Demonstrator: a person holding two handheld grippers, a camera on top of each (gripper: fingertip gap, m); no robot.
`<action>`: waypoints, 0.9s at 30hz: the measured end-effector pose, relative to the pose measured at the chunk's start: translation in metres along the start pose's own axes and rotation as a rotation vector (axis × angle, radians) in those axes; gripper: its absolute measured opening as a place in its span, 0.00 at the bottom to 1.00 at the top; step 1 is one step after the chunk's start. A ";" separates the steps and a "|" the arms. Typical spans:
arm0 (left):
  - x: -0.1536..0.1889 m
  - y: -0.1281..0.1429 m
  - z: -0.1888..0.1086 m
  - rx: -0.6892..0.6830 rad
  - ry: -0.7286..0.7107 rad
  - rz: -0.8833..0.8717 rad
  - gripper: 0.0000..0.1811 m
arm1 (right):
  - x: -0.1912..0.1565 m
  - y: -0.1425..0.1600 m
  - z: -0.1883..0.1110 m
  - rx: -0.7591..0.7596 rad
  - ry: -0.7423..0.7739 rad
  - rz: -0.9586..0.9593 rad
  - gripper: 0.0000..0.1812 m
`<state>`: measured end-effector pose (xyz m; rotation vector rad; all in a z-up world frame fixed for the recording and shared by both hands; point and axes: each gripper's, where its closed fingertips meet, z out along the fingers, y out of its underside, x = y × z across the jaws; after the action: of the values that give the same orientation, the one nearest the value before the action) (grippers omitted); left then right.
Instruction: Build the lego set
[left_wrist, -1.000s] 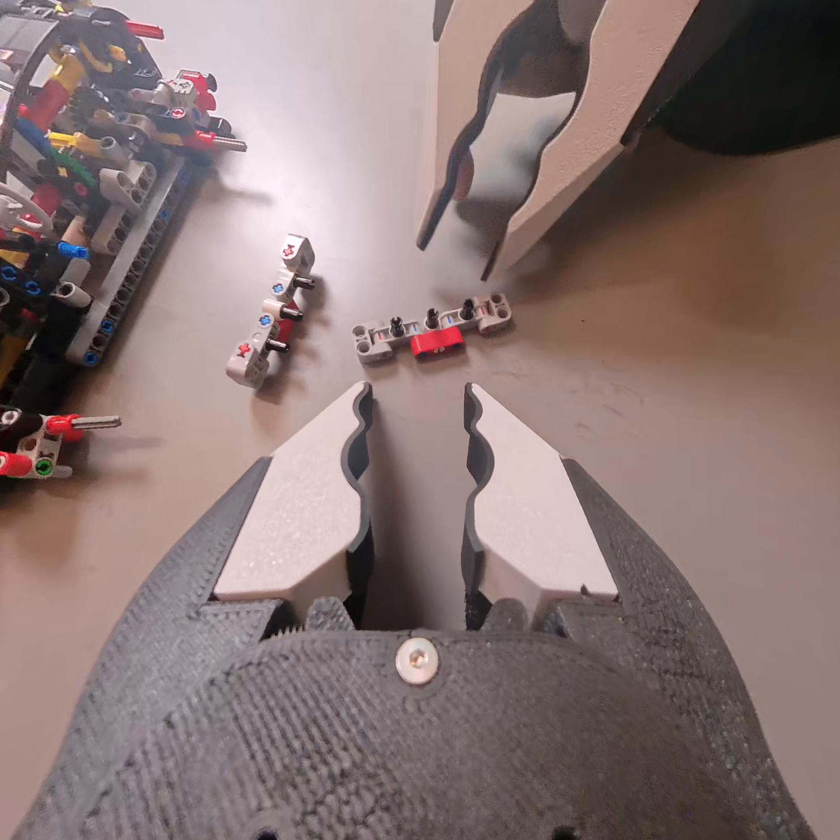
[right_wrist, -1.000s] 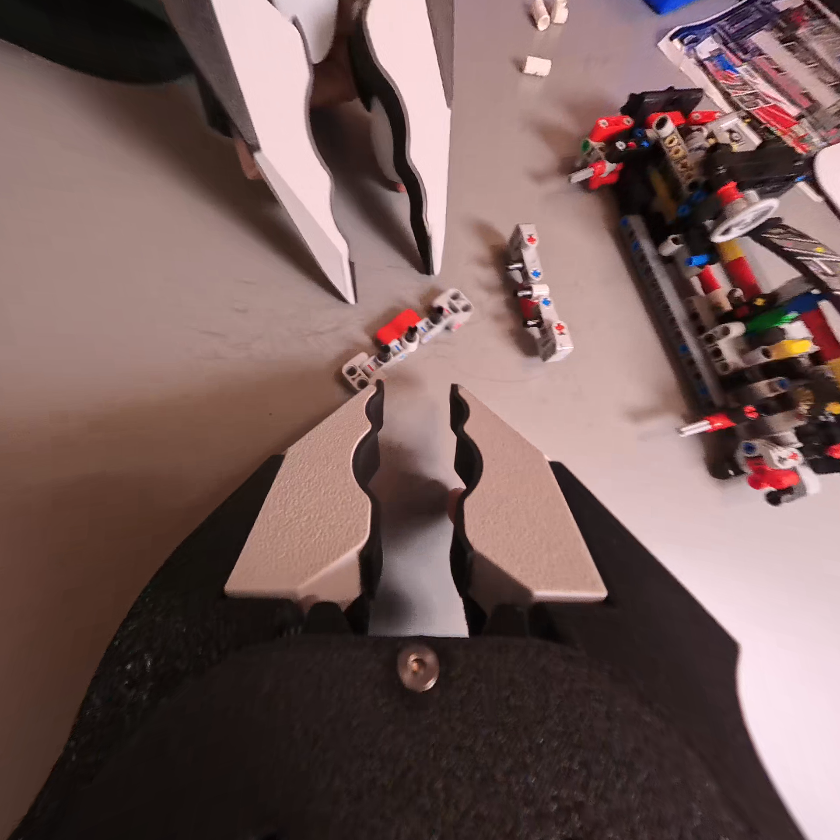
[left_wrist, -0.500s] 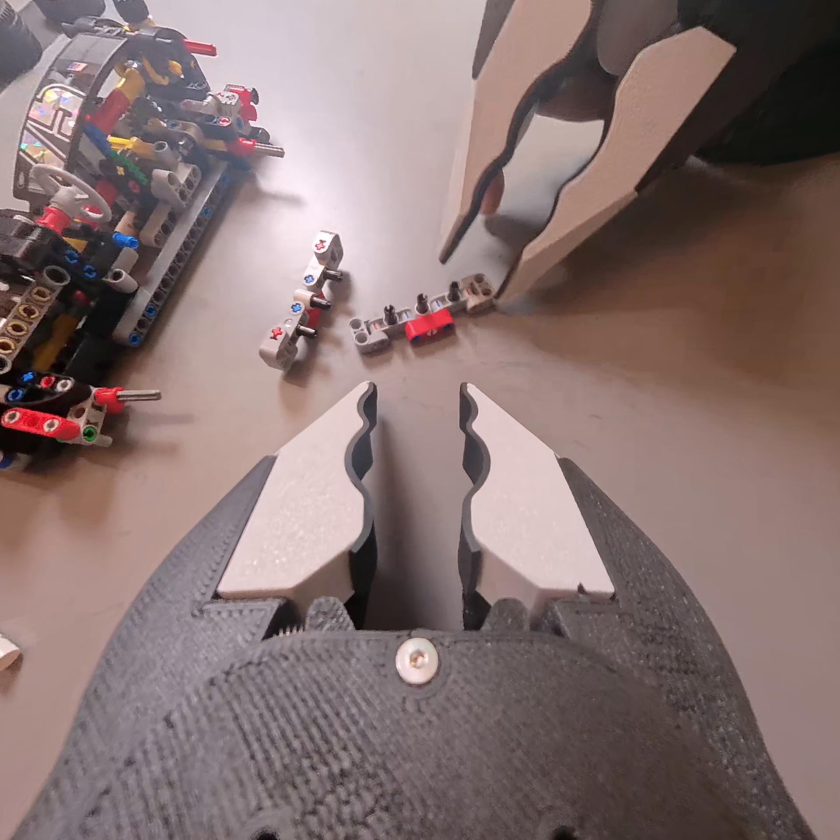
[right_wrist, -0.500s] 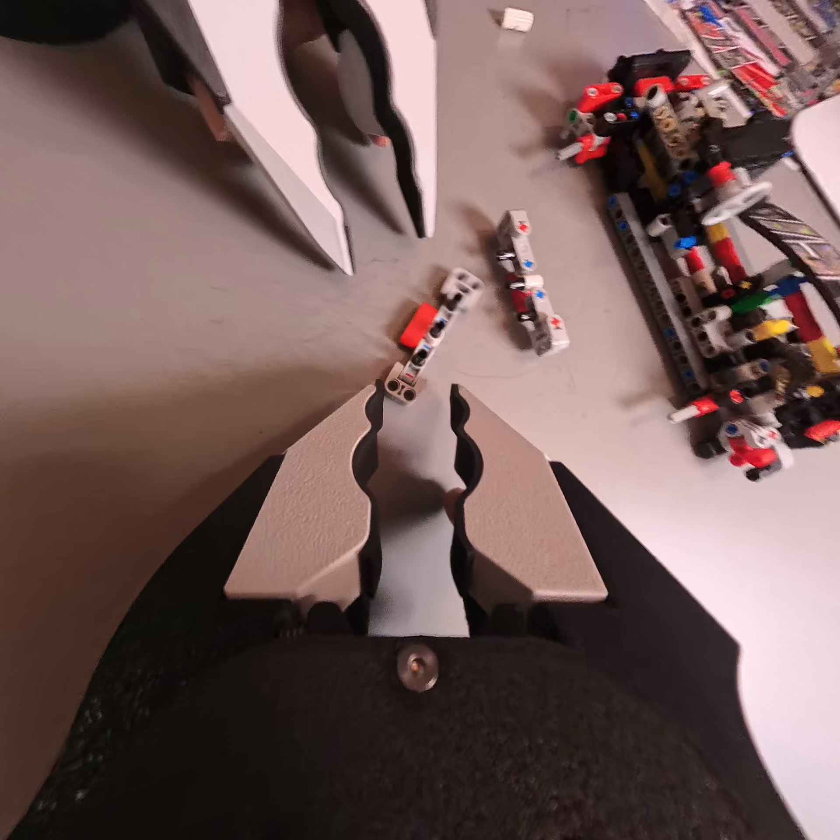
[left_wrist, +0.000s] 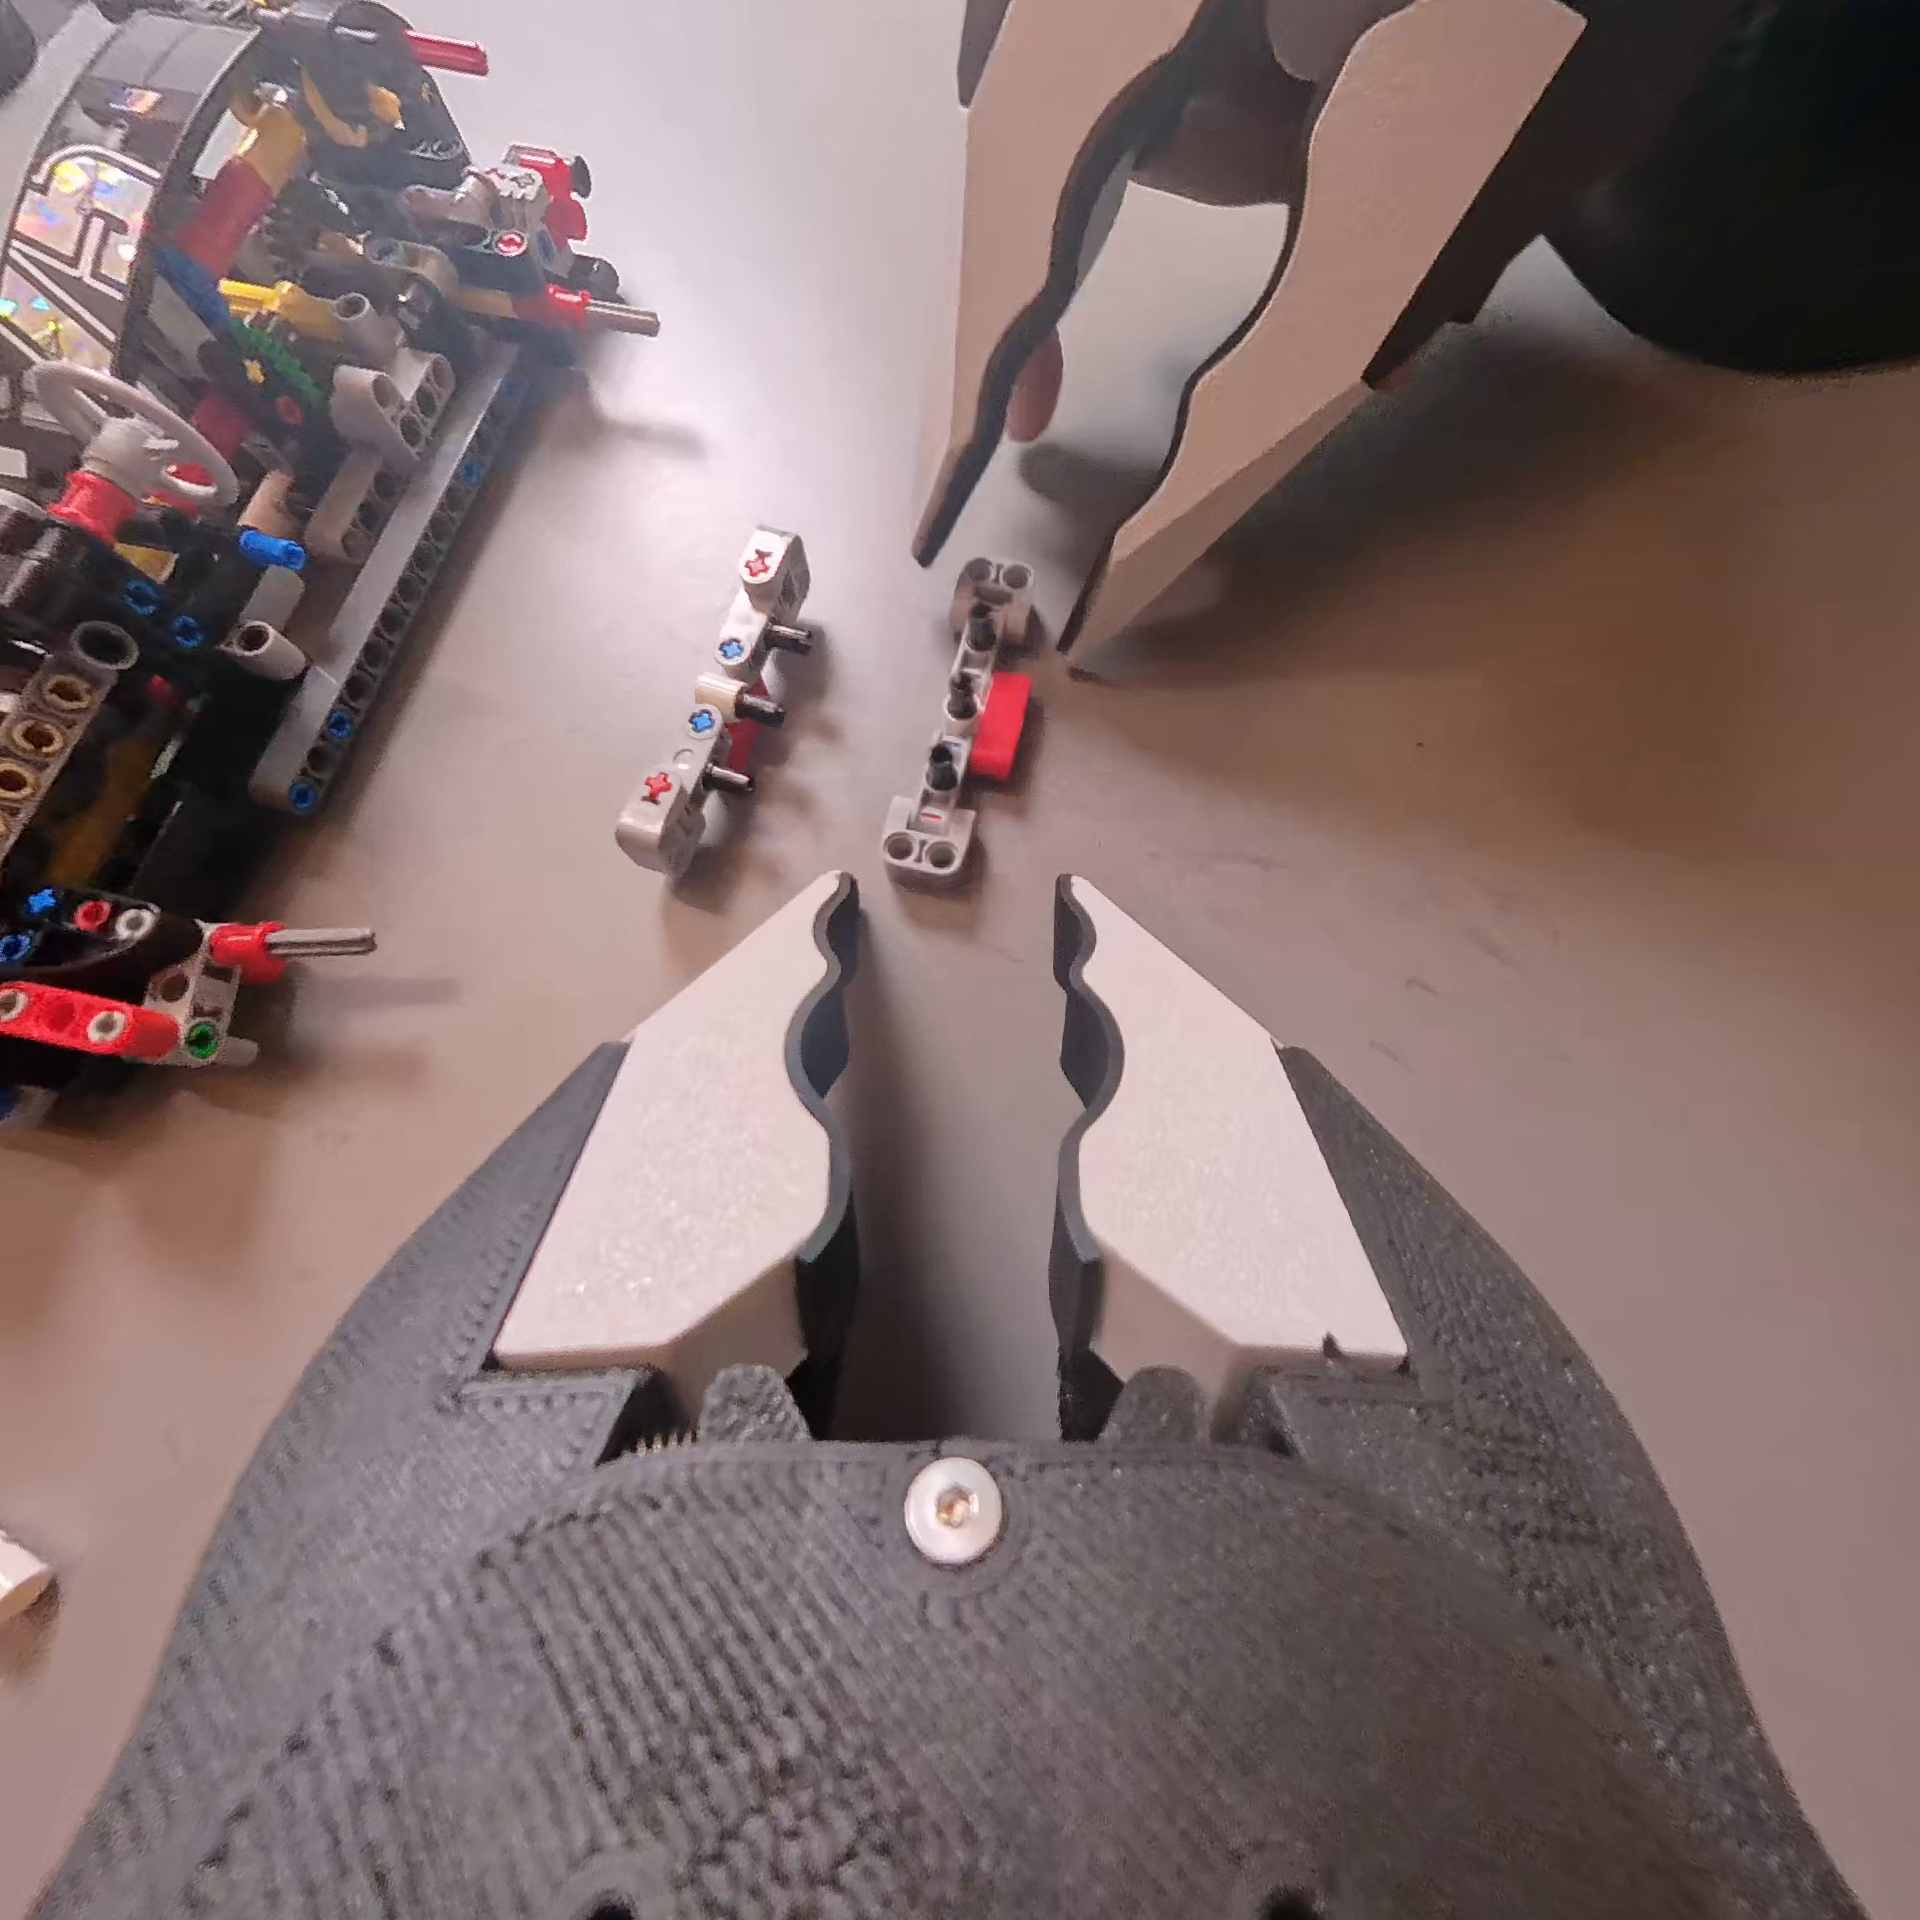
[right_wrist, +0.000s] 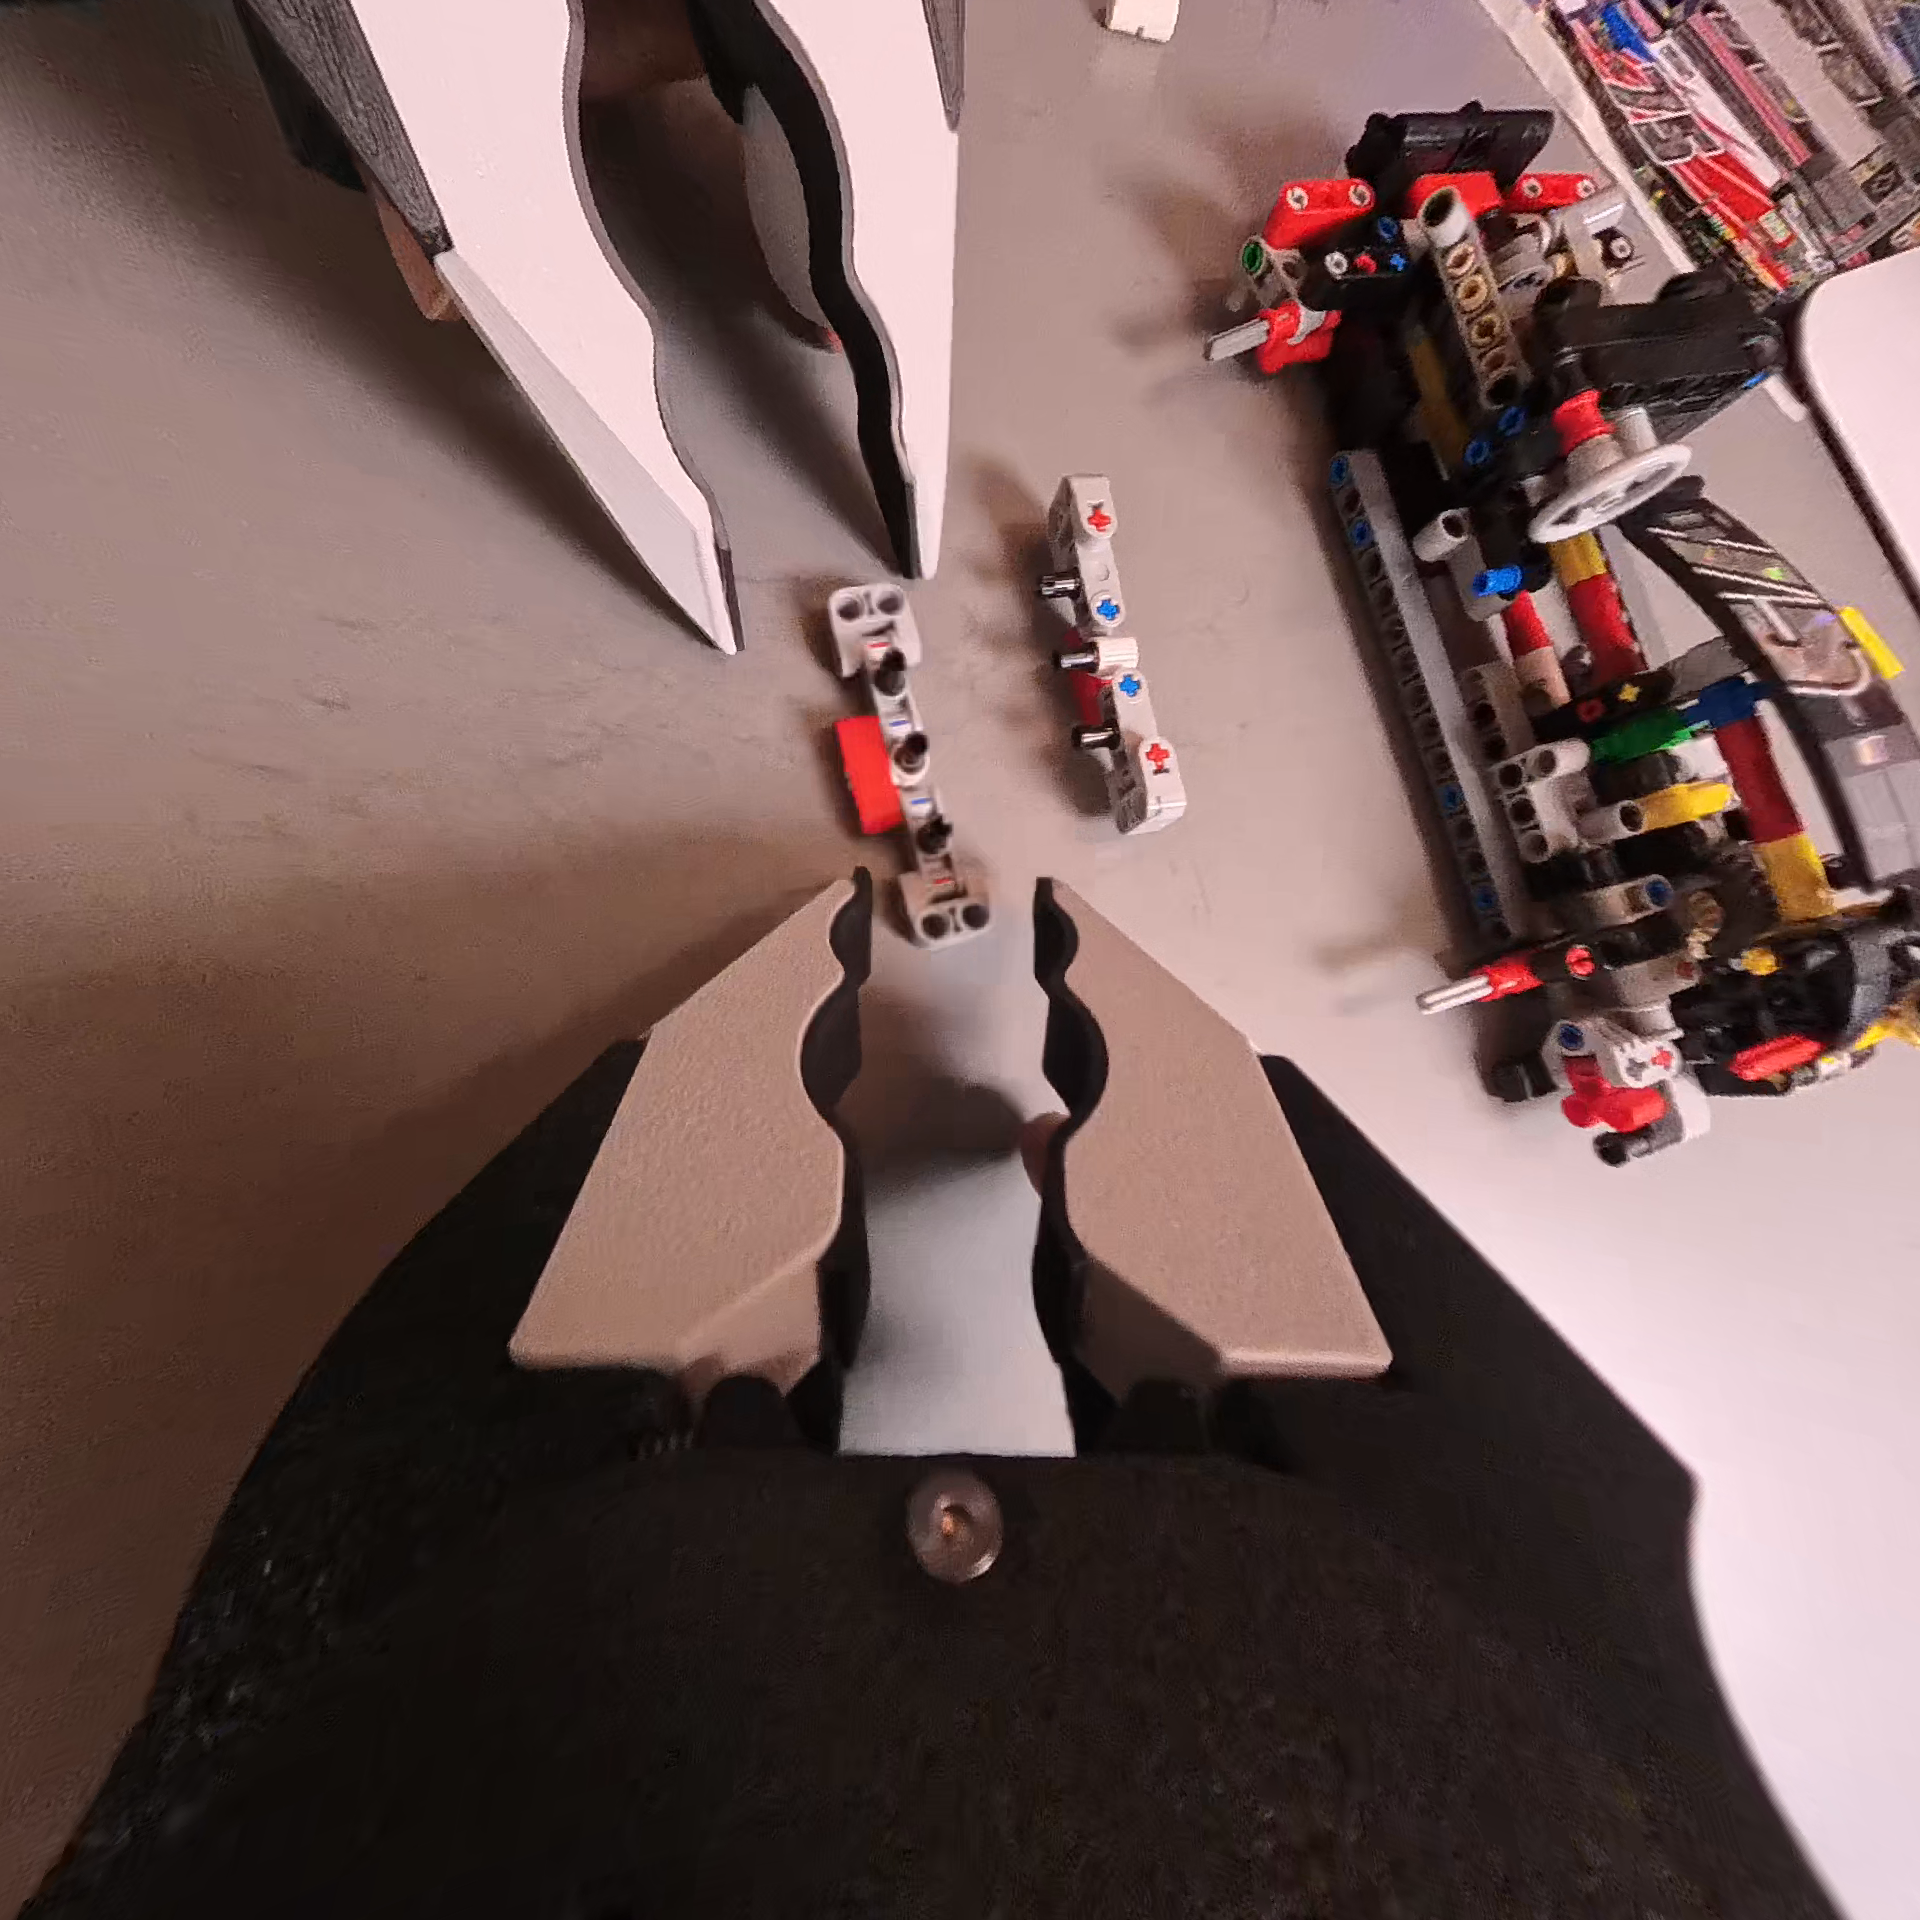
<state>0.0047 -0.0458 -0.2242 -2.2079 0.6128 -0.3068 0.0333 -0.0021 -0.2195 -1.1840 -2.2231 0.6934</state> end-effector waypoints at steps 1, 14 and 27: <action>-0.001 -0.001 0.001 -0.002 0.015 -0.007 0.19 | 0.003 0.001 -0.001 -0.004 -0.003 -0.011 0.16; -0.004 -0.011 -0.007 0.088 -0.019 0.108 0.12 | 0.001 -0.023 -0.004 0.162 0.158 -0.388 0.09; 0.016 -0.017 -0.024 0.183 0.209 -0.105 0.09 | -0.016 -0.047 -0.012 0.319 0.327 -0.687 0.08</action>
<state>0.0140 -0.0598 -0.1950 -2.0495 0.5572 -0.6298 0.0212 -0.0361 -0.1837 -0.3028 -1.9560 0.4913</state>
